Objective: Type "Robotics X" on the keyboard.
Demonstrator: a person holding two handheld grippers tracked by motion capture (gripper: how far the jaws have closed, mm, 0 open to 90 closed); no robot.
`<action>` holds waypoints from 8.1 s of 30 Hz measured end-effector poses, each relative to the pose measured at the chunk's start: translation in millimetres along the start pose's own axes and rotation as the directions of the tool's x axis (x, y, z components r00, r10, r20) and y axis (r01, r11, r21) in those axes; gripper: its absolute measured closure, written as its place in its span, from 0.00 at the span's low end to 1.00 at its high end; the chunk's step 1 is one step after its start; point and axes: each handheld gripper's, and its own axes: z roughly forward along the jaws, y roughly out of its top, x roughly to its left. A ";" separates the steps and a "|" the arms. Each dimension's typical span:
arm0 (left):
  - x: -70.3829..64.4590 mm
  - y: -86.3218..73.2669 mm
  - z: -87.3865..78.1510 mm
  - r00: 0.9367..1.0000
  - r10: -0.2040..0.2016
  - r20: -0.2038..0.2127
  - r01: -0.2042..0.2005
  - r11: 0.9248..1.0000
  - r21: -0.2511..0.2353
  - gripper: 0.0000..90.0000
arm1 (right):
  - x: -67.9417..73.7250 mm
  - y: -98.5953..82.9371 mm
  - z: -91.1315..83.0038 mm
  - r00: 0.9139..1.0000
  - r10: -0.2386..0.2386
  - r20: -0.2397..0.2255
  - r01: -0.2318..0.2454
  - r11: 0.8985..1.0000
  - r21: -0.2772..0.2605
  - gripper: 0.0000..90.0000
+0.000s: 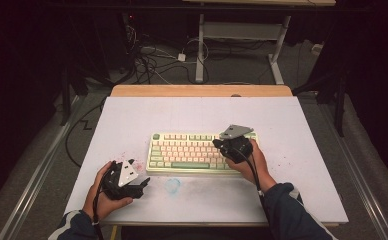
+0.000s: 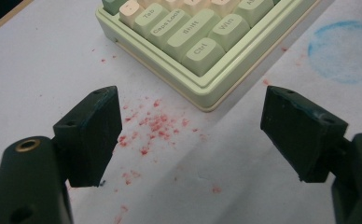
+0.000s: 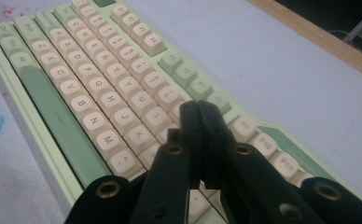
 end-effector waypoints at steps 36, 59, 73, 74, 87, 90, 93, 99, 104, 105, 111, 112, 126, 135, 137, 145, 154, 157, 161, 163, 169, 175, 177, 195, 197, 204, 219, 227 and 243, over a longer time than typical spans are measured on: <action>-1.6 -3.1 0.0 1.000 0.017 0.018 -0.018 0.999 0.027 0.21 | 2.1 1.0 -6.9 1.000 -0.002 -0.015 0.001 0.998 -0.069 0.91; -0.6 -2.6 -0.9 1.000 0.026 0.015 -0.026 0.999 0.036 0.21 | 4.5 -4.0 -60.1 0.994 -0.011 0.112 0.037 0.971 -0.234 0.30; -0.9 -2.6 -0.4 0.999 0.031 0.012 -0.032 0.999 0.040 0.21 | -2.4 -34.0 -87.9 0.985 0.002 0.175 0.045 0.963 -0.266 0.29; -0.8 -2.5 -0.4 0.999 0.032 0.012 -0.033 0.999 0.040 0.21 | -2.7 -36.4 -89.3 0.983 0.002 0.183 0.048 0.963 -0.264 0.29; -1.2 1.6 -0.6 1.000 0.011 -0.003 -0.011 1.000 0.013 0.27 | -4.3 -67.6 -100.7 0.977 0.024 0.212 0.029 0.970 -0.240 0.29; 0.0 3.9 -2.5 1.000 0.011 -0.001 -0.011 1.000 0.010 0.31 | -2.7 -74.7 -102.1 0.976 0.023 0.216 0.028 0.973 -0.231 0.30; 0.1 5.6 -3.3 1.000 0.011 0.000 -0.011 1.000 0.007 0.37 | 0.2 -81.9 -103.3 0.972 0.009 0.234 0.043 0.976 -0.213 0.30; -1.7 12.4 -1.9 1.000 -0.013 0.013 0.013 1.000 0.012 0.56 | 6.0 -98.1 -105.8 0.975 0.013 0.223 0.031 0.980 -0.194 0.30; -3.5 22.3 2.1 0.998 -0.047 0.047 0.046 0.999 0.019 0.79 | 12.7 -109.4 -107.0 0.979 0.008 0.204 0.026 0.986 -0.165 0.30; -4.4 24.3 3.4 0.998 -0.048 0.051 0.047 0.999 0.021 0.82 | 13.8 -111.1 -107.5 0.980 0.009 0.201 0.024 0.986 -0.162 0.30; -11.0 36.6 11.6 0.994 -0.069 0.088 0.066 0.997 0.041 0.97 | 17.4 -115.6 -107.9 0.980 -0.003 0.199 0.032 0.990 -0.139 0.30; -12.8 38.1 12.9 0.993 -0.064 0.095 0.060 0.997 0.045 0.97 | 17.5 -115.5 -107.4 0.981 -0.002 0.196 0.030 0.990 -0.140 0.30; -39.5 64.4 47.1 0.988 -0.004 0.156 -0.007 0.998 0.070 0.97 | 19.7 -116.5 -100.5 0.983 -0.025 0.182 0.046 0.992 -0.114 0.30; -57.7 78.2 77.0 0.984 0.003 0.179 -0.021 0.995 0.098 0.97 | 20.0 -117.1 -97.7 0.984 -0.021 0.176 0.040 0.994 -0.104 0.30; -59.9 79.9 84.9 0.984 0.006 0.175 -0.025 0.994 0.108 0.97 | 20.4 -117.1 -96.7 0.984 -0.029 0.174 0.047 0.994 -0.099 0.30; -67.3 79.0 116.5 0.985 -0.004 0.170 -0.025 0.986 0.167 0.97 | 20.5 -117.4 -95.7 0.985 -0.032 0.167 0.048 0.994 -0.095 0.30; -65.8 72.7 134.7 0.989 -0.001 0.145 -0.031 0.976 0.214 0.97 | 20.2 -118.0 -94.9 0.986 -0.038 0.162 0.053 0.995 -0.088 0.30; -66.0 72.2 135.7 0.989 -0.001 0.149 -0.032 0.976 0.213 0.97 | 20.7 -118.2 -94.6 0.986 -0.039 0.161 0.053 0.995 -0.085 0.30; -66.6 71.0 136.6 0.989 0.004 0.150 -0.037 0.975 0.220 0.97 | 21.3 -117.8 -94.3 0.986 -0.045 0.161 0.059 0.995 -0.083 0.30; -66.6 69.6 137.6 0.989 0.006 0.150 -0.040 0.973 0.227 0.97 | 21.6 -117.9 -94.4 0.985 -0.047 0.168 0.062 0.995 -0.082 0.30; -66.3 76.7 129.5 0.986 0.000 0.165 -0.027 0.987 0.159 0.97 | 21.1 -118.3 -94.4 0.984 -0.044 0.171 0.058 0.995 -0.081 0.30; -66.2 81.8 114.6 0.984 0.019 0.178 -0.035 0.996 0.088 0.88 | 21.0 -118.0 -94.3 0.984 -0.043 0.171 0.058 0.995 -0.082 0.31; -65.3 83.9 110.1 0.986 0.021 0.167 -0.031 0.998 0.060 0.81 | 20.9 -117.9 -94.5 0.984 -0.042 0.174 0.057 0.995 -0.081 0.30; -59.0 84.0 57.5 0.981 0.104 0.163 -0.081 0.987 -0.138 0.26 | 17.5 -117.5 -97.1 0.983 -0.023 0.184 0.041 0.995 -0.092 0.31; -56.5 80.9 53.2 0.981 0.108 0.160 -0.083 0.985 -0.153 0.24 | 17.5 -117.3 -97.2 0.983 -0.023 0.184 0.040 0.995 -0.092 0.31; -47.8 68.4 41.0 0.982 0.136 0.128 -0.116 0.981 -0.158 0.22 | 17.8 -116.9 -96.9 0.982 -0.019 0.187 0.037 0.995 -0.092 0.31; -24.2 34.8 18.9 0.991 0.113 0.066 -0.105 0.988 -0.117 0.21 | 15.7 -116.6 -96.3 0.980 -0.018 0.196 0.036 0.996 -0.087 0.31; -13.1 17.2 7.1 0.996 0.076 0.035 -0.074 0.995 -0.071 0.21 | 15.8 -114.6 -95.8 0.980 -0.016 0.197 0.034 0.995 -0.089 0.31; -8.2 3.5 -3.3 0.999 0.035 0.010 -0.035 0.999 -0.012 0.21 | 8.4 -81.1 -84.1 0.995 0.004 0.101 0.007 0.994 -0.110 0.62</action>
